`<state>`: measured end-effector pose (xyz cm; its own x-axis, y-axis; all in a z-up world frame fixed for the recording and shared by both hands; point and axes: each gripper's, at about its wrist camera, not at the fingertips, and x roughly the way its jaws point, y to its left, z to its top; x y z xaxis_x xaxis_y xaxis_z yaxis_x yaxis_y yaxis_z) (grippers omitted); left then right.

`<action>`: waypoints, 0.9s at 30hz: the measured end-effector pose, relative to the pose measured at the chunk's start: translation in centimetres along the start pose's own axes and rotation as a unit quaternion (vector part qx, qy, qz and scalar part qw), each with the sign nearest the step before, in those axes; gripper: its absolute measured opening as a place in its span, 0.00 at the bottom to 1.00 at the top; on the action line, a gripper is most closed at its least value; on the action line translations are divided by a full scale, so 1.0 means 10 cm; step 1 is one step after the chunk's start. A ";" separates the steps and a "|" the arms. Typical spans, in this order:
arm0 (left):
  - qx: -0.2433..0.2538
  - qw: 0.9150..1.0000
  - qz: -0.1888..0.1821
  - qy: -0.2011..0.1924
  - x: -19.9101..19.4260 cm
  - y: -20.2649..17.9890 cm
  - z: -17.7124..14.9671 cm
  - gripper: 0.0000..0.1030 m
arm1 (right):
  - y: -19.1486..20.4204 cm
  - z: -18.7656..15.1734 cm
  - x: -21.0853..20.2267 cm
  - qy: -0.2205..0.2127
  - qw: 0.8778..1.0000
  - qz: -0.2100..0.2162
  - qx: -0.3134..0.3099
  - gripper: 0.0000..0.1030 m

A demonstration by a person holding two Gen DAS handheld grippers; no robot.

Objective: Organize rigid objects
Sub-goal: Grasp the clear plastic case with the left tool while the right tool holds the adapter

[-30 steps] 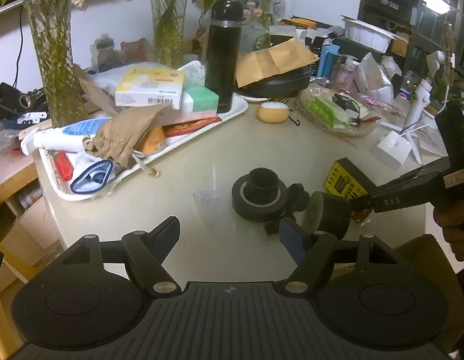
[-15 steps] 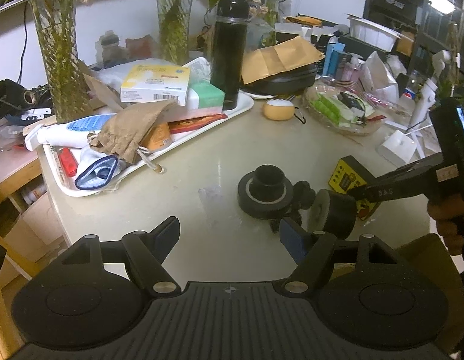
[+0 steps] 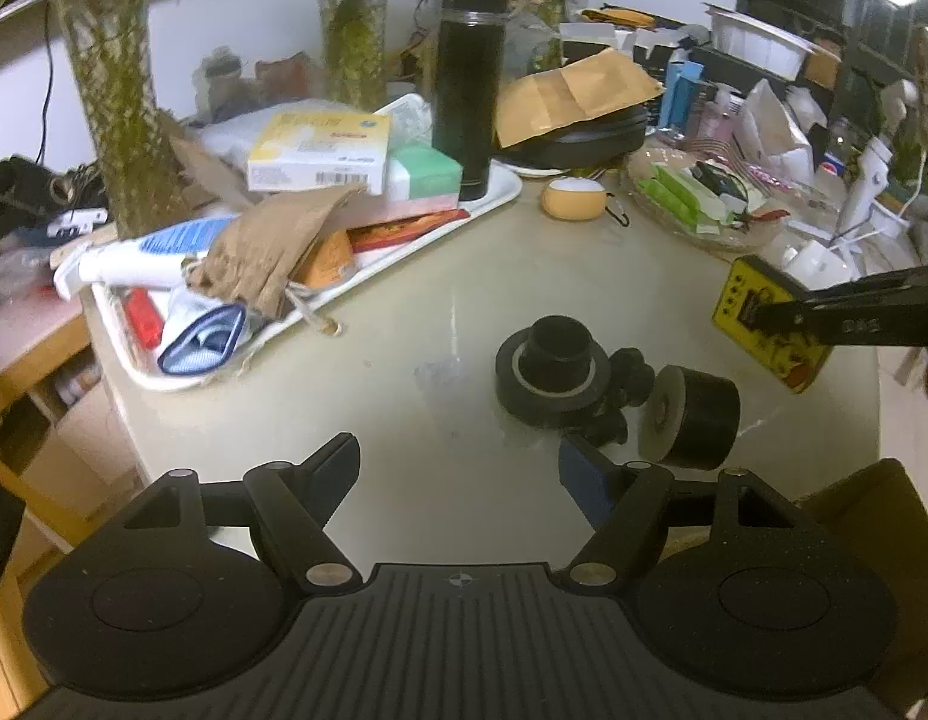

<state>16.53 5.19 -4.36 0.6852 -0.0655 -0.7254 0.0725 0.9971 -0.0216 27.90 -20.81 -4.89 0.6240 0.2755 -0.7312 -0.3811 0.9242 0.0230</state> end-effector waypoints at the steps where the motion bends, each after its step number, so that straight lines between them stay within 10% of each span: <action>1: 0.006 1.000 0.003 0.001 0.03 -0.01 0.02 0.71 | -0.02 -0.01 -0.04 -0.004 1.000 0.000 0.003 0.29; 27: 0.066 0.994 0.013 0.091 0.96 -0.06 0.24 0.69 | -0.24 -0.27 -0.52 -0.037 0.997 0.022 0.058 0.29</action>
<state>24.86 3.91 -9.64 0.5474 -0.0193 -0.8367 0.1589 0.9840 0.0813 23.75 -25.19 -2.96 0.6587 0.3321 -0.6752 -0.3307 0.9338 0.1366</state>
